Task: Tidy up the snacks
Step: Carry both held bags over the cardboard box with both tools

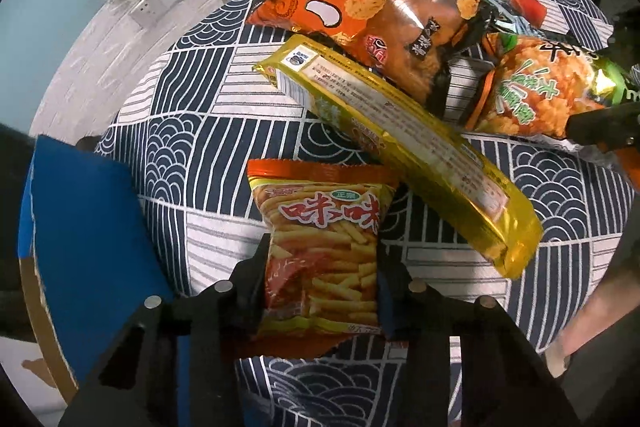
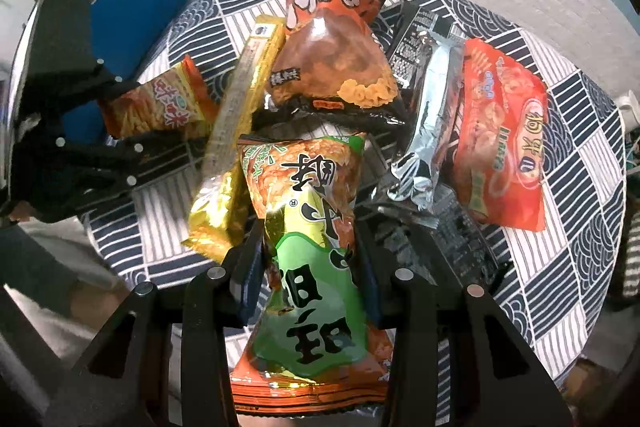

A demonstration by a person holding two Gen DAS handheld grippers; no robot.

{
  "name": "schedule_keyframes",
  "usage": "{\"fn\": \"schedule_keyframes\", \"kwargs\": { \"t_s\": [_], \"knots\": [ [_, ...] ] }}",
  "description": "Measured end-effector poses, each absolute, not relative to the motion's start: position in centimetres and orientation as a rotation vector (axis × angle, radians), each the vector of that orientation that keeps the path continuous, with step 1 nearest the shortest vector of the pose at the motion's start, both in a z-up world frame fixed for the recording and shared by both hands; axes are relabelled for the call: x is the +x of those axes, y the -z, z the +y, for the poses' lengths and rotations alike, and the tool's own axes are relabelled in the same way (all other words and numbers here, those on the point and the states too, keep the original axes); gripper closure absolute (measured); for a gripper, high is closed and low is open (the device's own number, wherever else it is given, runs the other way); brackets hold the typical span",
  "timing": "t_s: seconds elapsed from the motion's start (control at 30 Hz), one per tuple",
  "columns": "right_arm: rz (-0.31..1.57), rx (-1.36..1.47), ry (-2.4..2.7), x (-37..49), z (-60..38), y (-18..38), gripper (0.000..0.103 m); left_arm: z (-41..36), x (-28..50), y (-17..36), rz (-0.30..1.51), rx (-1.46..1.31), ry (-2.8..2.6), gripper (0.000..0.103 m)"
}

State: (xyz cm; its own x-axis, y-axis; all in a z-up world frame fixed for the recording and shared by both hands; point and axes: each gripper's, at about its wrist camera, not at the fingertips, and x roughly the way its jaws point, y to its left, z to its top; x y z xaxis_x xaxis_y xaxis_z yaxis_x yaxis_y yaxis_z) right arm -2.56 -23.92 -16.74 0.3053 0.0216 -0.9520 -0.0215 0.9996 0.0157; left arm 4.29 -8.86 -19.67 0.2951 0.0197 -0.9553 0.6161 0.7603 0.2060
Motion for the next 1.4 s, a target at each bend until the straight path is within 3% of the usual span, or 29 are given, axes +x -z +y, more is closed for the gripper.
{"fn": "schedule_keyframes", "kwargs": {
  "t_s": [0.8,1.4],
  "knots": [
    [1.095,-0.087,-0.040,-4.2,-20.0,10.0,0.062,-5.4,-0.4,10.3,1.070,0.490,0.358,0.059],
    [1.027,-0.111,-0.102,-1.5,-15.7,7.5,0.062,-1.2,-0.4,7.5,1.025,0.390,0.283,0.059]
  ]
}}
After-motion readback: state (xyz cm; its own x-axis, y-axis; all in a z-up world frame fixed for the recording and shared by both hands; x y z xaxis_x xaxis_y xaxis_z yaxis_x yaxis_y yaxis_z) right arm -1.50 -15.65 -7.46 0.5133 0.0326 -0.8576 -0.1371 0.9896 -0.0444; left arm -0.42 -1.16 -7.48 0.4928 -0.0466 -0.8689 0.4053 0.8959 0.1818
